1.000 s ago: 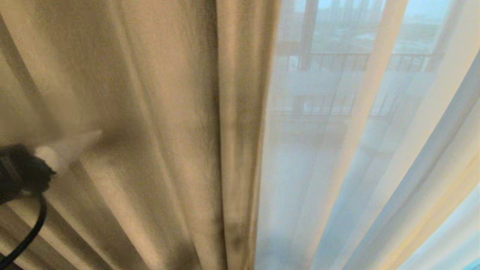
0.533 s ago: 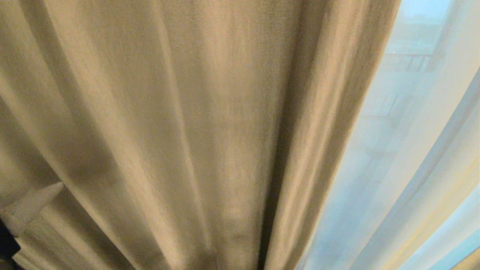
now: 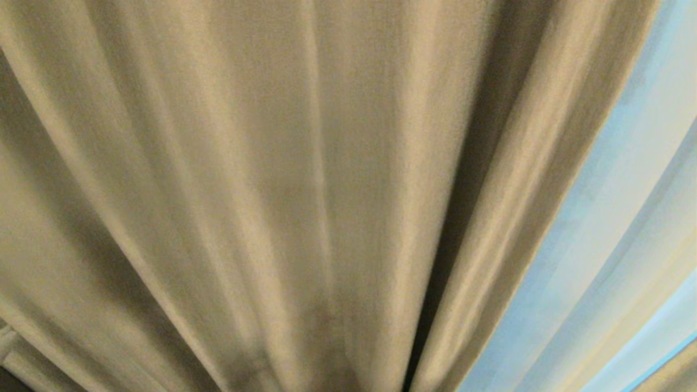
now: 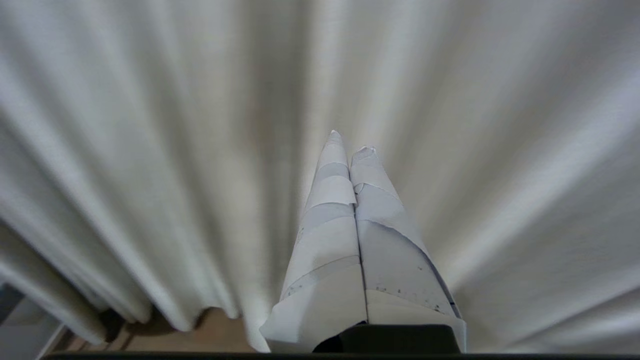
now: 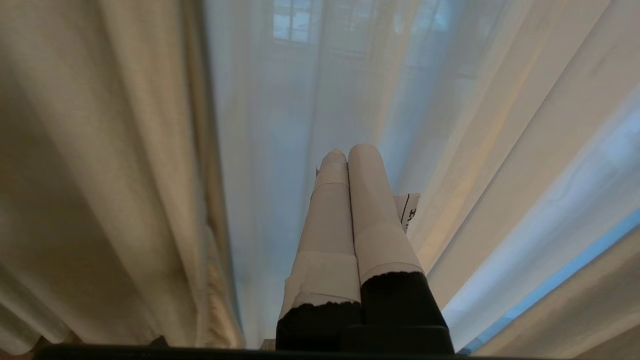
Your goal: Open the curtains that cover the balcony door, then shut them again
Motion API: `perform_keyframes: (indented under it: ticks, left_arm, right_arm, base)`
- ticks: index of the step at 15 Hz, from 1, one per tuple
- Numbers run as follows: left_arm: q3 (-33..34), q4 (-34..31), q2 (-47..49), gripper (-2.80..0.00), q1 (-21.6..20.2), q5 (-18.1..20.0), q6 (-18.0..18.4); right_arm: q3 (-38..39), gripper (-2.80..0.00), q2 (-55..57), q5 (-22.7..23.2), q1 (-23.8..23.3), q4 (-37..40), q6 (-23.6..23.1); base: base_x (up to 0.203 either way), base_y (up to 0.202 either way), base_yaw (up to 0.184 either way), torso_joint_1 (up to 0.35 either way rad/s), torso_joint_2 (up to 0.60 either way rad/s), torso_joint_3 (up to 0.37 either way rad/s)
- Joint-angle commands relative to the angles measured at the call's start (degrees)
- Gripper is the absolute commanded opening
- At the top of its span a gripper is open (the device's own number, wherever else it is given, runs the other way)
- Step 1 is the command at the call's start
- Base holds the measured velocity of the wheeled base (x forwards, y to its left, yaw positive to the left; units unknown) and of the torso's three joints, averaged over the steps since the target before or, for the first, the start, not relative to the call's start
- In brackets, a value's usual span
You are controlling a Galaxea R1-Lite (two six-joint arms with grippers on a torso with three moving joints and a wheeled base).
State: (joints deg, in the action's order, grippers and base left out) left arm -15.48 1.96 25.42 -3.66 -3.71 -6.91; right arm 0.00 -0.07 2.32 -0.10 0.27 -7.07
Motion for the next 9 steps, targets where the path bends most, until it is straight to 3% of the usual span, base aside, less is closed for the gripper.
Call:
perform_keyframes:
  ticks: [1,6,9]
  left_arm:
    - [3.3,-1.8,-9.1,-2.8,-5.6,2.5,1.1]
    - [7.9,-3.0,-9.7,-2.8,-6.7,3.0,2.0]
    - [14.8,9.0,-9.7,-2.8,-6.7,3.0,3.3]
  right_arm:
    - [0.0,-2.8,0.1,0.1,0.0,0.0,0.0]
    - [0.0,-2.8,0.1,0.1,0.0,0.0,0.0]
    - [0.0,-2.8,0.1,0.1,0.0,0.0,0.0]
  base:
    - [0.0,0.0,0.0,0.0,0.0,0.0]
    - [0.0,0.0,0.0,0.0,0.0,0.0]
    - [0.0,0.0,0.0,0.0,0.0,0.0]
